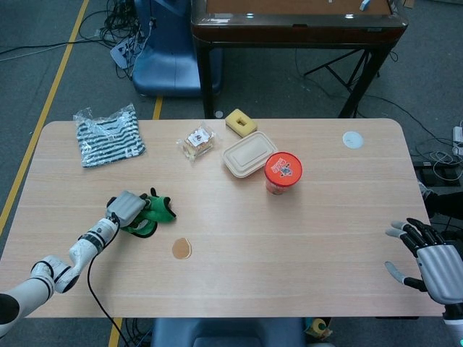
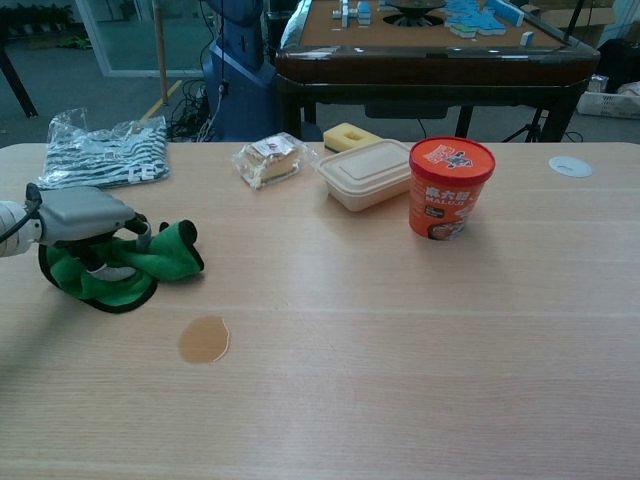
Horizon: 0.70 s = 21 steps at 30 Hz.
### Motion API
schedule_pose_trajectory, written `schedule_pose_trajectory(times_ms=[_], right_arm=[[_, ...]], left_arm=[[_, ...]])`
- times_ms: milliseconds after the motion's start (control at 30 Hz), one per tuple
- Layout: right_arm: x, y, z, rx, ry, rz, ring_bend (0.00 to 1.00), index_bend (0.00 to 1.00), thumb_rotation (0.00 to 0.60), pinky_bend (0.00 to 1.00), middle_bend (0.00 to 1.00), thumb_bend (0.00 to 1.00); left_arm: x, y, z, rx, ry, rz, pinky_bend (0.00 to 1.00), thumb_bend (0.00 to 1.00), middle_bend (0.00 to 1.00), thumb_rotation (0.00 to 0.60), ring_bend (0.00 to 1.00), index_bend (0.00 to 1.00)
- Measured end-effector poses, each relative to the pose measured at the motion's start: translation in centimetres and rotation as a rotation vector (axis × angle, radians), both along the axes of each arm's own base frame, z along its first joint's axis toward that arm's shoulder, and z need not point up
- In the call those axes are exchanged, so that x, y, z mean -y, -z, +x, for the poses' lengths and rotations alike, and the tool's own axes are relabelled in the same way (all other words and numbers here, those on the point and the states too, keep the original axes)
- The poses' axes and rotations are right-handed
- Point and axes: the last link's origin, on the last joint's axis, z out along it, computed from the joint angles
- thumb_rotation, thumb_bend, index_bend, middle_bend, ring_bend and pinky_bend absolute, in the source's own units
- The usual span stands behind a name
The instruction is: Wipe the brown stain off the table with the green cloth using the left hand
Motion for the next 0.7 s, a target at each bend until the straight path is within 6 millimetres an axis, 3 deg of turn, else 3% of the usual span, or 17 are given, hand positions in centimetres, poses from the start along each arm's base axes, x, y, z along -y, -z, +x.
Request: schedule_pose_trajectory(times_ms=[300,700], right_arm=[[0.0,0.1,0.3,0.0,-0.01,0.006,0.14,0.3,0.6,0.19,0.25,0.33],[-0.2,0.0,0.2,0.006,-0.009,0.002,0.14,0.3,0.6,0.19,0.26,0.33]], left_arm=[[0.8,-0.2,-0.6,0.024,-0.006,0.008,0.98,0.42,0.7,0.6,0.72,0.64],[1.9,-1.3,-0.4,0.144,-0.057,-0.007,1.0,0.47,0.76,0.6,0.79,0.69]])
